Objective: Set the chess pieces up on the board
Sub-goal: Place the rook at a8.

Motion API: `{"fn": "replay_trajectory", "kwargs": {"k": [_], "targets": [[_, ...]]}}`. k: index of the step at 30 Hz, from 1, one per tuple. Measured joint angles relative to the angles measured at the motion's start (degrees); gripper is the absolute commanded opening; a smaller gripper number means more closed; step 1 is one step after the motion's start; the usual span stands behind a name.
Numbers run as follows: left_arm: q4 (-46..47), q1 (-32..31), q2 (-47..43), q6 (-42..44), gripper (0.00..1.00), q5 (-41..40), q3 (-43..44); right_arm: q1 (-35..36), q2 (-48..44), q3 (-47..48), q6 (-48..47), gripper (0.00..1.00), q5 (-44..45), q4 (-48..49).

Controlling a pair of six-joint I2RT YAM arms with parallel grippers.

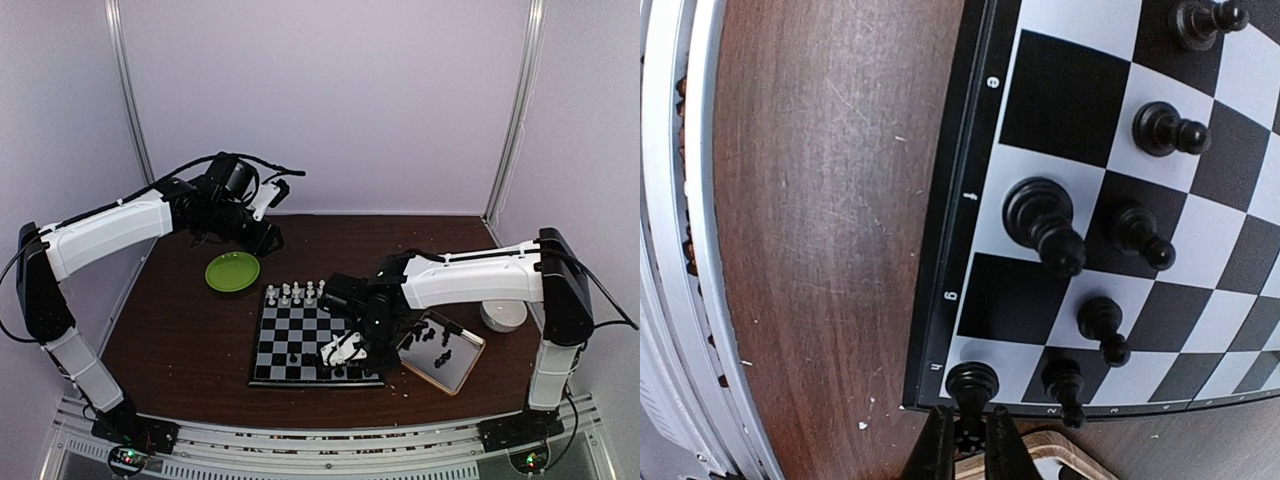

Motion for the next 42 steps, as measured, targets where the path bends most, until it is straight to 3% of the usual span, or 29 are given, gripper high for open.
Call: {"fn": "replay_trajectory", "kwargs": {"k": [35,42], "targets": [[0.0,0.0,0.0,0.0,0.46,0.0,0.0,-1.4,1.2,-0.3,0.9,0.23,0.3,0.5],[-0.1,0.0,0.0,0.1,0.46,0.0,0.0,-3.8,-6.7,-1.3,1.0,0.26,-0.1,-1.7]]}}
